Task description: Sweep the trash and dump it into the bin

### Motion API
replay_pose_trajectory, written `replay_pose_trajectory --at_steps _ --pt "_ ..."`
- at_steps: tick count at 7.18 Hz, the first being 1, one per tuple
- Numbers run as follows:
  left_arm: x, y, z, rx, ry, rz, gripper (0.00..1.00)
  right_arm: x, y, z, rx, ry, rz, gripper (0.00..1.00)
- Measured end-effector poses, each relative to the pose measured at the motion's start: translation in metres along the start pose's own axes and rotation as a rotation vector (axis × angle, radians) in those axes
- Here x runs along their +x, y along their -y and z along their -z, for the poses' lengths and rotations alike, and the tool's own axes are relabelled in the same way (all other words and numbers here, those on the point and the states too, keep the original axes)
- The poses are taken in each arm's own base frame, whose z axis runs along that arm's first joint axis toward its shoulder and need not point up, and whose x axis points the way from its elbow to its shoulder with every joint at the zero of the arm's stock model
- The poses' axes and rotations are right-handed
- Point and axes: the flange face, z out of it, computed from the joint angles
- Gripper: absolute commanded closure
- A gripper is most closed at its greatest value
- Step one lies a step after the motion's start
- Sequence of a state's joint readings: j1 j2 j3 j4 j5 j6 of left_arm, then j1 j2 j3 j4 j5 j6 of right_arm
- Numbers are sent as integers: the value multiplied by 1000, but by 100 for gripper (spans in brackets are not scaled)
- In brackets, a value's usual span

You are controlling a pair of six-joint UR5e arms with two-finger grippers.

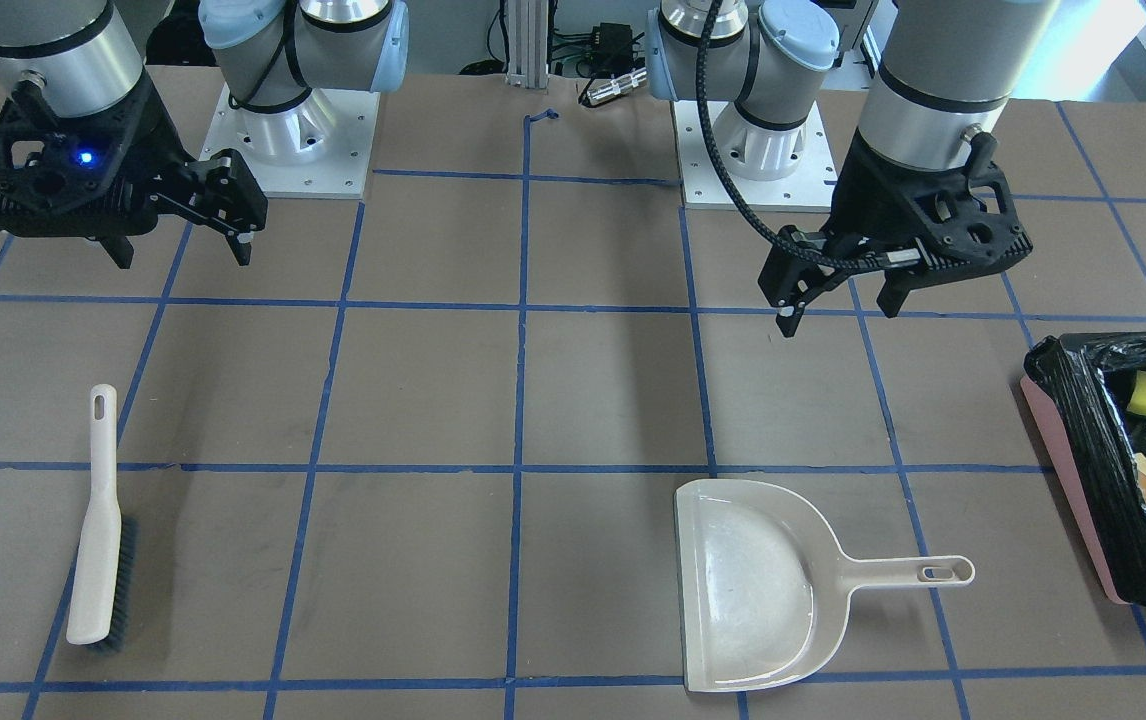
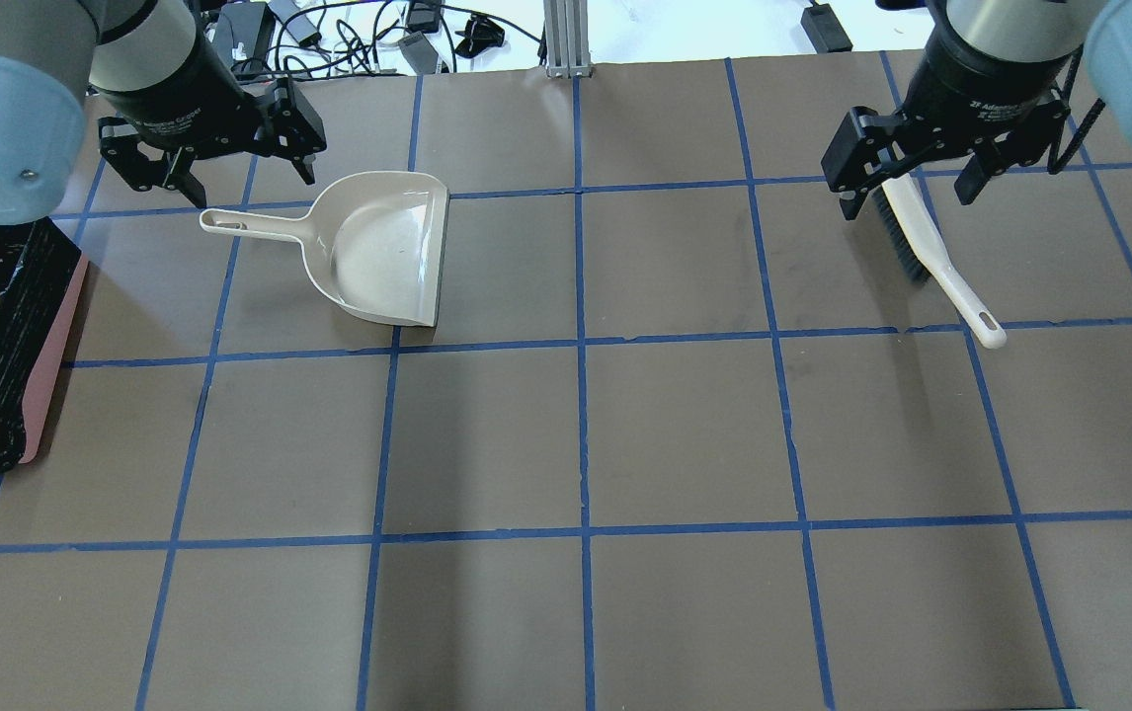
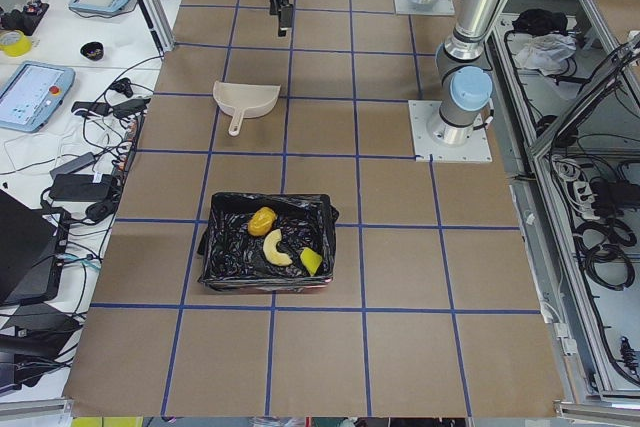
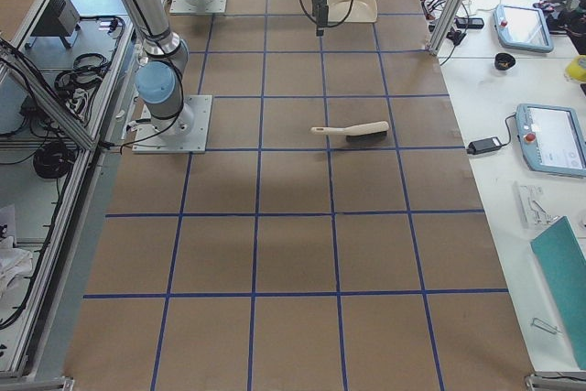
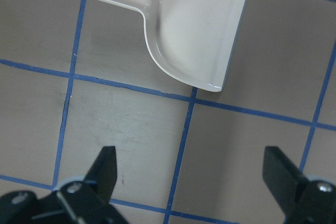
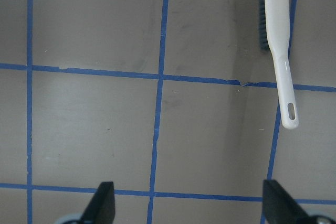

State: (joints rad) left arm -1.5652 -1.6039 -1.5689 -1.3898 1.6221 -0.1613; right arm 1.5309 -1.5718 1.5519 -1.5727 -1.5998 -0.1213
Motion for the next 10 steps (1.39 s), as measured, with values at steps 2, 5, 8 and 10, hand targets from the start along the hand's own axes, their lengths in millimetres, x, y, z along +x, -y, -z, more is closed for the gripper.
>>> replay_pose_trajectory --at_steps 2,5,8,10 --pt "11 -20 4 -3 -7 -122 0 0 0 -1 -2 3 -6 0" --pt "26 -39 6 -12 -45 -195 0 0 -1 0 -4 -2 -23 0" --pt "28 -43 3 -43 -70 -215 0 1 -5 4 -6 -10 -30 0" --pt "26 -43 3 -46 -67 -232 0 -1 -4 2 -7 6 -28 0"
